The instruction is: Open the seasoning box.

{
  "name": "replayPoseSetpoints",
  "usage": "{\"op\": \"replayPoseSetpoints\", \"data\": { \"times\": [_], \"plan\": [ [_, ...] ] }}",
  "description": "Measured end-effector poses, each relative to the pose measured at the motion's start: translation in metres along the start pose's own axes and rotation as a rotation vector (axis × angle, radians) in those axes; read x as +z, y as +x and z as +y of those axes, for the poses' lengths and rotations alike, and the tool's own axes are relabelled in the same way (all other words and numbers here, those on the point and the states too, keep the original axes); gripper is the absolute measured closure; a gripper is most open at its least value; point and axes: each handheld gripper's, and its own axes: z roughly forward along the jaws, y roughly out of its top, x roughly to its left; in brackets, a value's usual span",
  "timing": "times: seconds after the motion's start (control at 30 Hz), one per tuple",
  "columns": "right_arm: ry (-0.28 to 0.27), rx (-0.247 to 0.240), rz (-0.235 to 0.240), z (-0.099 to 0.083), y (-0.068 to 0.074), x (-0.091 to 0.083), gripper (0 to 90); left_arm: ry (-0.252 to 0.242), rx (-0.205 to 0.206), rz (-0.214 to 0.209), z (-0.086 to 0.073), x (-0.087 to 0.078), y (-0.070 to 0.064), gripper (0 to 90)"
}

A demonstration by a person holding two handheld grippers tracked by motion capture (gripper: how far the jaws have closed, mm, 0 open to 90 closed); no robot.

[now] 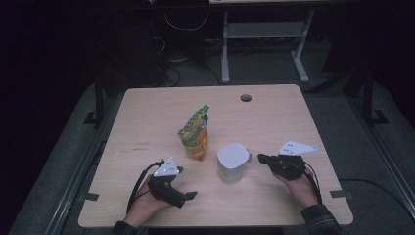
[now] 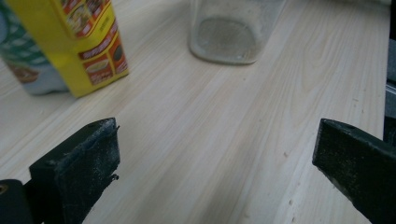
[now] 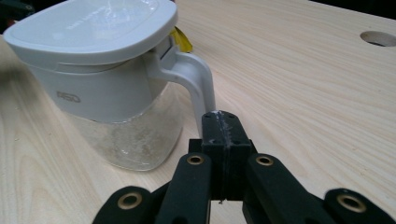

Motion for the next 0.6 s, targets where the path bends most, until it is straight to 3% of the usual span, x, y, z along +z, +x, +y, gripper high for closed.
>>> {"op": "replayPoseSetpoints", "data": {
  "times": [0.6],
  "plan": [
    [-0.006,0.013,-0.011,-0.001,-0.001,0.000,89.7,-0.050,0.040,-0.041,0.028,0.015,-0.009,0.3]
  ]
}}
